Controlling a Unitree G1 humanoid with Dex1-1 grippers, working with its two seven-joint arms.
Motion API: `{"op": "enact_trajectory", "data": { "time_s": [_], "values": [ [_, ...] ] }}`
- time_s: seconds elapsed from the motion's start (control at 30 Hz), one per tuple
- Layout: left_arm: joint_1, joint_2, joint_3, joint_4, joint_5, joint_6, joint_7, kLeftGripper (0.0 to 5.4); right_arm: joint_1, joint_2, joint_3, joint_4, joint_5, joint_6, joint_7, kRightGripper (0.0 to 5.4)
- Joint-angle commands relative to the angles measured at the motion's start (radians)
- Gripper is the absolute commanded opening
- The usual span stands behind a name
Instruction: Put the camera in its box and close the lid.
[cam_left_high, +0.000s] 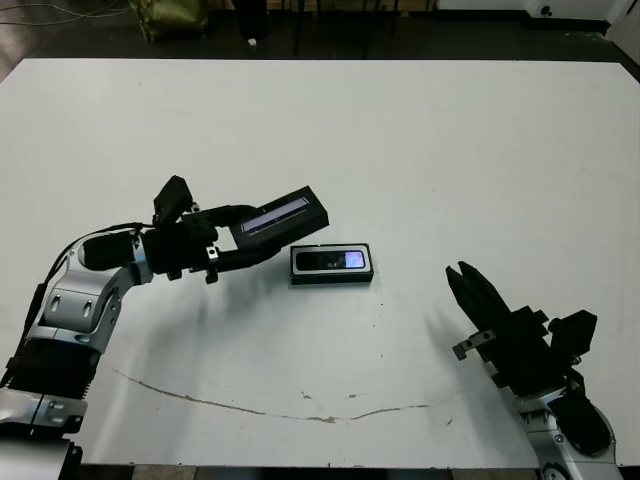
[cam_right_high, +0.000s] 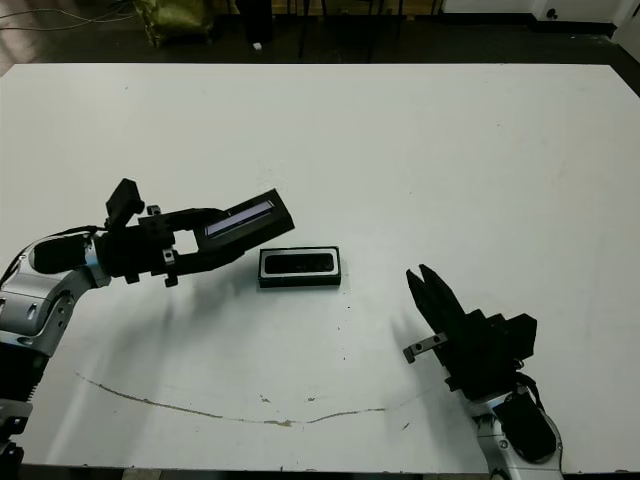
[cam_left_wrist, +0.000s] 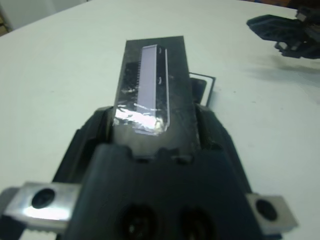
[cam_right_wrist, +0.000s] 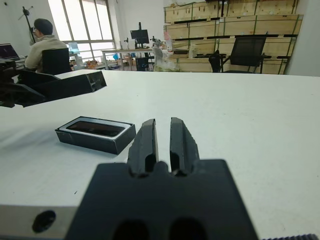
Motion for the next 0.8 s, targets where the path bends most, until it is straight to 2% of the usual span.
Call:
{"op": "enact_trajectory", "data": {
  "time_s": [0.03, 0.3, 0.43, 0.53, 0.67, 0.8],
  "values": [
    [-0.023, -0.012, -0.019, 0.049, 0.022, -0.026, -0.027, 2.51, 0.007, -0.008, -0.002, 0.016, -0.005, 0.01, 0.004, 0.0],
    [-0.07, -0.048, -0.04, 0.134, 0.029, -0.066, -0.08, 2.51, -0.007, 0.0, -0.01, 0.067, 0.011, -0.037, 0.037, 0.0],
    [-0.094, -0.058, -0.051, 0.177, 0.051, -0.121, -0.108, 2.51, -0.002, -0.01, -0.007, 0.036, -0.012, -0.003, 0.013, 0.0],
    [-0.114, -0.076, -0.059, 0.224, 0.056, -0.134, -0.125, 2.51, -0.017, -0.012, -0.006, 0.057, -0.003, -0.038, 0.039, 0.0],
    [-0.146, -0.09, -0.076, 0.282, 0.099, -0.175, -0.122, 2.51, -0.018, -0.021, -0.01, 0.037, -0.005, 0.002, 0.026, 0.0],
    [-0.178, -0.101, -0.085, 0.343, 0.13, -0.21, -0.128, 2.51, -0.022, -0.023, -0.013, 0.048, -0.002, -0.011, 0.037, 0.0]
  ]
}}
